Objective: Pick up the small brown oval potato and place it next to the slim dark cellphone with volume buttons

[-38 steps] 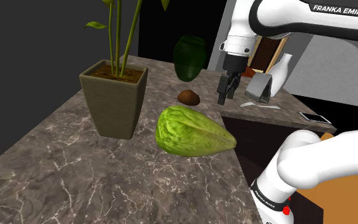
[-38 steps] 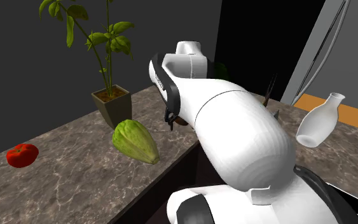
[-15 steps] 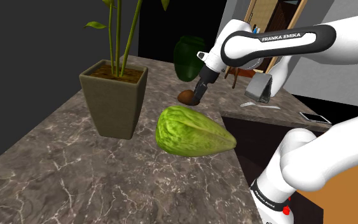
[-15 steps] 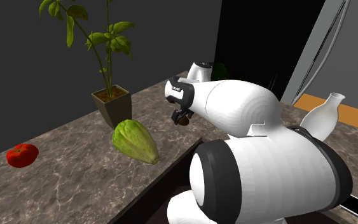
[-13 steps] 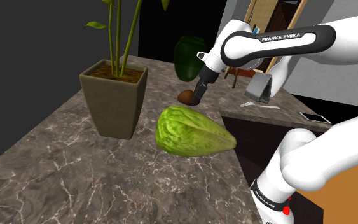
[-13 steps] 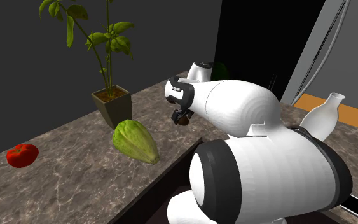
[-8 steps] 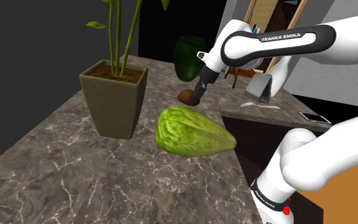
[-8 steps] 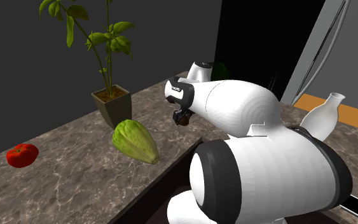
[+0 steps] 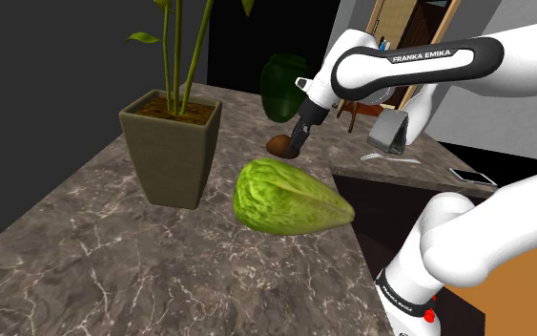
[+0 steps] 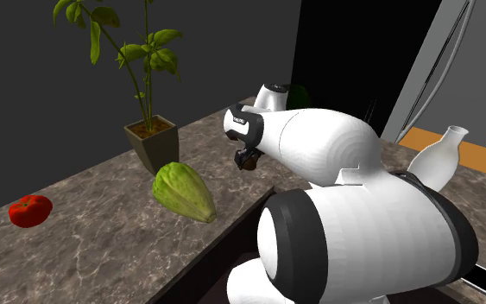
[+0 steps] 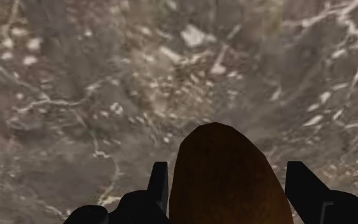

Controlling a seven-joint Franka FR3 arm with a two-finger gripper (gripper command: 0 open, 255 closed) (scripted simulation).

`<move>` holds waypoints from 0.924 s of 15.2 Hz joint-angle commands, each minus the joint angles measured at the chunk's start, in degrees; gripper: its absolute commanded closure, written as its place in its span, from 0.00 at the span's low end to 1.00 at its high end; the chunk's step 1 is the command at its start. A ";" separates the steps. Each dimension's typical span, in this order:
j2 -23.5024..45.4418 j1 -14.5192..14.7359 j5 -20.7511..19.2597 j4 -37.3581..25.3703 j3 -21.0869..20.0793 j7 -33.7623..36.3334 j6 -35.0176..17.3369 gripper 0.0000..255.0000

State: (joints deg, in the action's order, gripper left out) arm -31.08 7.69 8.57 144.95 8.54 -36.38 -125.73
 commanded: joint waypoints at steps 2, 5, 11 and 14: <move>-0.41 -0.06 -0.17 -1.21 -0.12 0.35 1.64 1.00; -0.91 -0.14 -0.40 -3.15 -0.26 0.85 4.04 1.00; -1.50 -0.23 -0.76 -7.31 -0.49 1.76 8.73 1.00; -1.61 -0.23 -0.89 -9.53 -0.58 2.18 11.02 1.00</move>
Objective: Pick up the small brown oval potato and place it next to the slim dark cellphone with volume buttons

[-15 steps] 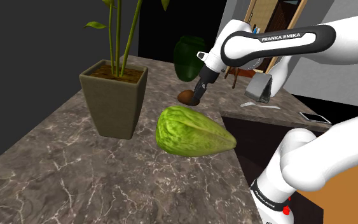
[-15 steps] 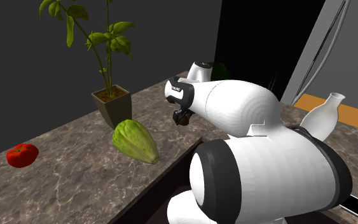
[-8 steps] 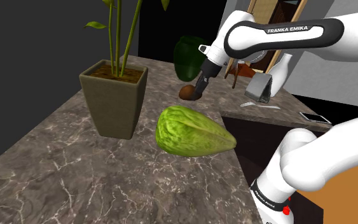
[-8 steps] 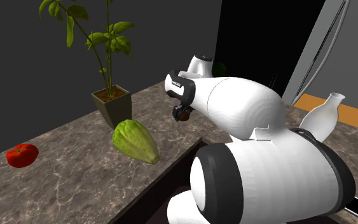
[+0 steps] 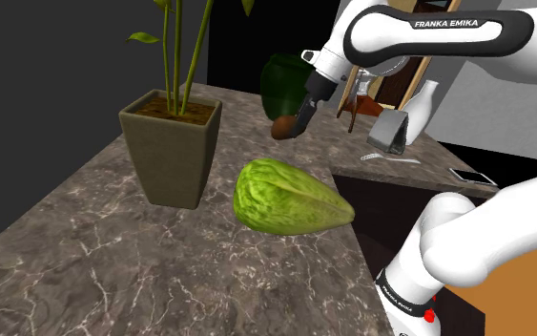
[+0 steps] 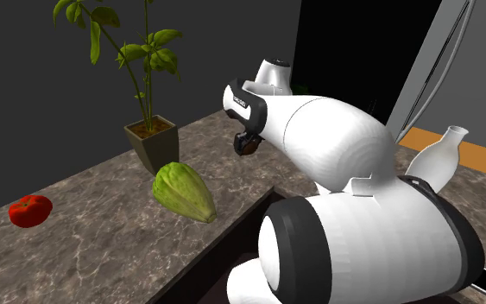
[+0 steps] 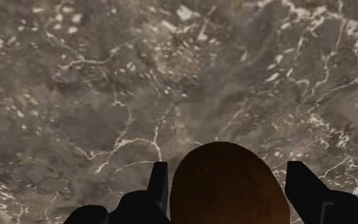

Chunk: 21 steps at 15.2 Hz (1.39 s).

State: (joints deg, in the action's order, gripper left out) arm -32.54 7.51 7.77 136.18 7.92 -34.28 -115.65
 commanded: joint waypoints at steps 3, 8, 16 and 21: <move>-0.14 -0.04 -0.20 -3.06 -0.03 0.47 3.21 1.00; 0.13 0.02 -0.32 -7.09 -0.12 1.10 6.92 1.00; -2.91 -1.33 -1.69 -8.76 2.46 -1.49 12.04 1.00; -7.79 -3.87 -4.40 -6.63 7.16 -6.85 15.46 1.00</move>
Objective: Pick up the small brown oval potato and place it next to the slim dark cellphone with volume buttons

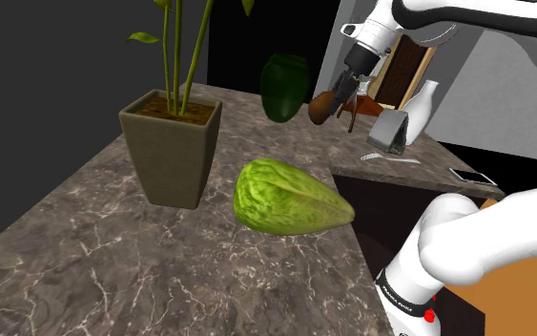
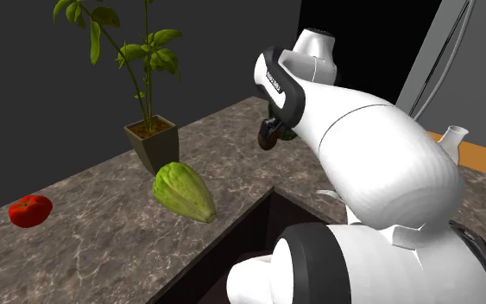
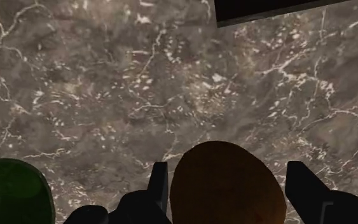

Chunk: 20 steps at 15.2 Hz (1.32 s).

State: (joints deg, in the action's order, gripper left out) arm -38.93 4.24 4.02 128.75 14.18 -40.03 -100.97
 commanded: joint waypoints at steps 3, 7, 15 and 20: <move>-3.66 -2.15 -2.52 1.26 3.91 -4.48 2.92 1.00; -5.82 -4.06 -5.23 0.95 8.18 -9.15 5.73 1.00; -7.13 -6.89 -10.72 -2.79 17.42 -19.14 10.88 1.00; -6.03 -7.45 -13.85 -7.14 23.80 -25.77 13.63 1.00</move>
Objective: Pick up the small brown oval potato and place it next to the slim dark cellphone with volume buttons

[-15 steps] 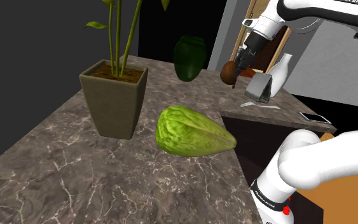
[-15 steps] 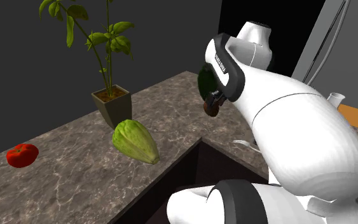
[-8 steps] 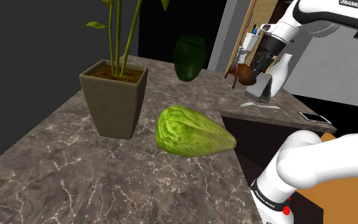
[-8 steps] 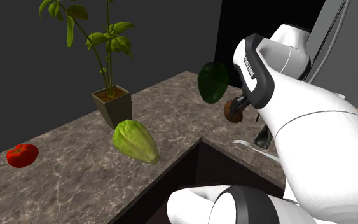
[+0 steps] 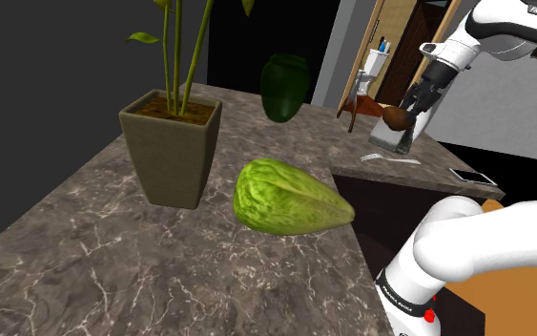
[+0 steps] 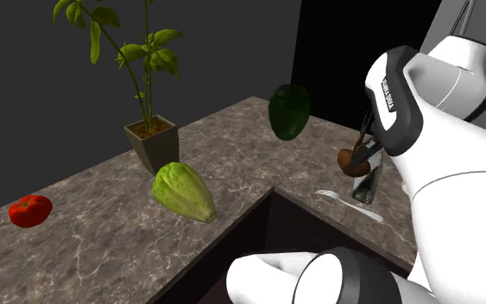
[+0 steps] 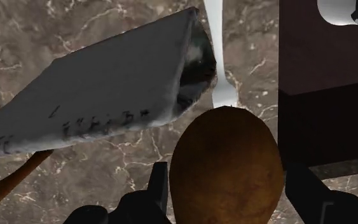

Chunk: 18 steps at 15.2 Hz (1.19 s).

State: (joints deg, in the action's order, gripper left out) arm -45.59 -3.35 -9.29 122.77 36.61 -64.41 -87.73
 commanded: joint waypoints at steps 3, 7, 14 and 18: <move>1.92 0.44 -2.17 -4.50 5.53 -5.49 1.88 1.00; 4.31 1.75 -3.93 -9.81 11.66 -11.14 3.71 1.00; 5.89 3.36 -5.92 -11.75 18.35 -16.33 2.53 1.00; 5.04 2.73 -6.79 -8.35 18.97 -16.44 -0.18 1.00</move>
State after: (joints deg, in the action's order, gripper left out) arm -40.42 -0.55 -15.86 113.67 55.28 -80.74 -87.20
